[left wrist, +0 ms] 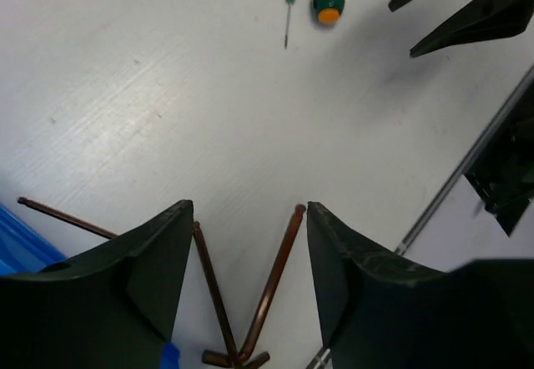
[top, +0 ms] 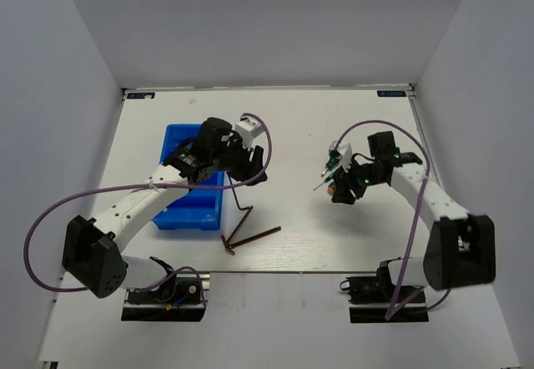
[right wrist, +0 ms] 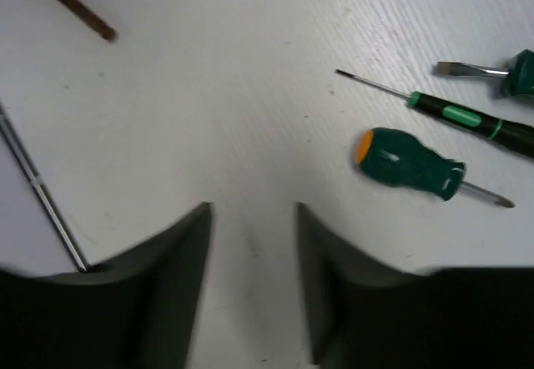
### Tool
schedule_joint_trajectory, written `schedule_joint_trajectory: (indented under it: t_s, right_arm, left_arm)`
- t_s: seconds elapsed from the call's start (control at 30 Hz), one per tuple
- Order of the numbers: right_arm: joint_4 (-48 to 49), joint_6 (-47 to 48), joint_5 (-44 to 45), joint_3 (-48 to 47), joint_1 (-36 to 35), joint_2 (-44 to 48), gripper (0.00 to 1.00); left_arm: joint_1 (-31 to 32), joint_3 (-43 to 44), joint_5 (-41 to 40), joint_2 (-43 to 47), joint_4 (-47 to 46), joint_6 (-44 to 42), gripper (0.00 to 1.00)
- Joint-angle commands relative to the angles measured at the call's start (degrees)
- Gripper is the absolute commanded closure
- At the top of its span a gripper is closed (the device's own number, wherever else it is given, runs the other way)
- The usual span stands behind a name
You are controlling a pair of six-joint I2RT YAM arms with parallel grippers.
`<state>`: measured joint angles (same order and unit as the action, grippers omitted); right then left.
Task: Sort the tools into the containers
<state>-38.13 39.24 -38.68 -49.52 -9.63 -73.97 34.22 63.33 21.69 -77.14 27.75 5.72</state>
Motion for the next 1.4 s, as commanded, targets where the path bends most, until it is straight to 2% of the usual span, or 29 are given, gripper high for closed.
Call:
schedule_joint_trajectory:
  t_s: [0.0,0.03,0.07,0.13,0.17,0.27,0.33,0.37,0.47,0.53,0.6,0.97,1.03,1.37]
  right_arm:
    - [1.1,2.0,13.0,-7.4,-1.4,-7.5,0.40]
    - [-0.4,4.7,13.4,-11.1,-1.4,-8.9,0.26]
    - [-0.2,6.1,13.9,-11.4,-1.2,-8.8,0.18]
    - [3.0,11.4,17.8,-10.0,-1.3,-7.3,0.12]
    - [3.2,13.3,16.9,-10.0,-0.9,-6.7,0.12]
    - [-0.5,34.7,12.8,-8.2,-0.3,-5.6,0.12]
    - [-1.7,44.5,11.8,-5.9,0.0,-6.0,0.15]
    - [-3.2,50.7,9.9,-6.4,0.2,-6.5,0.25]
    - [-20.2,60.7,6.4,-14.2,1.1,-14.5,0.40]
    - [-23.7,62.7,5.6,-20.2,1.5,-18.4,0.41]
    - [-24.5,62.9,4.9,-20.9,1.7,-20.6,0.43]
    - [-17.3,65.0,5.5,-15.9,1.3,-24.3,0.43]
    - [-11.7,63.8,6.1,-14.2,1.2,-24.2,0.43]
    - [-8.2,62.8,7.4,-13.6,1.4,-26.0,0.42]
  left_arm:
    - [-0.1,-1.0,-5.0,0.9,-4.5,-2.0,0.32]
    - [-0.1,-0.1,-5.0,0.3,-4.5,-3.2,0.32]
    - [-0.1,-0.1,-5.7,-0.9,-5.2,-3.2,0.31]
    - [-0.1,0.4,-5.1,-2.1,-5.9,-3.9,0.31]
    - [-0.8,1.0,-4.1,-2.9,-5.9,-4.5,0.31]
    - [-1.3,1.0,-2.2,-4.9,-6.4,-5.8,0.31]
    - [-1.3,1.0,-1.3,-5.7,-5.7,-6.3,0.31]
    - [-1.3,1.0,-0.8,-5.7,-5.7,-6.3,0.31]
    - [-1.3,0.3,-0.8,-3.2,-5.6,-6.3,0.31]
    - [-1.3,-1.1,-0.8,-1.4,-6.2,-6.9,0.31]
    - [-1.3,-1.6,-0.2,0.9,-7.4,-6.9,0.31]
    - [-1.3,-2.8,-2.1,3.6,-7.5,-6.9,0.29]
    - [-1.3,-2.8,-2.1,3.6,-7.5,-6.9,0.29]
    - [-1.3,-2.8,-2.1,3.6,-7.5,-6.9,0.29]
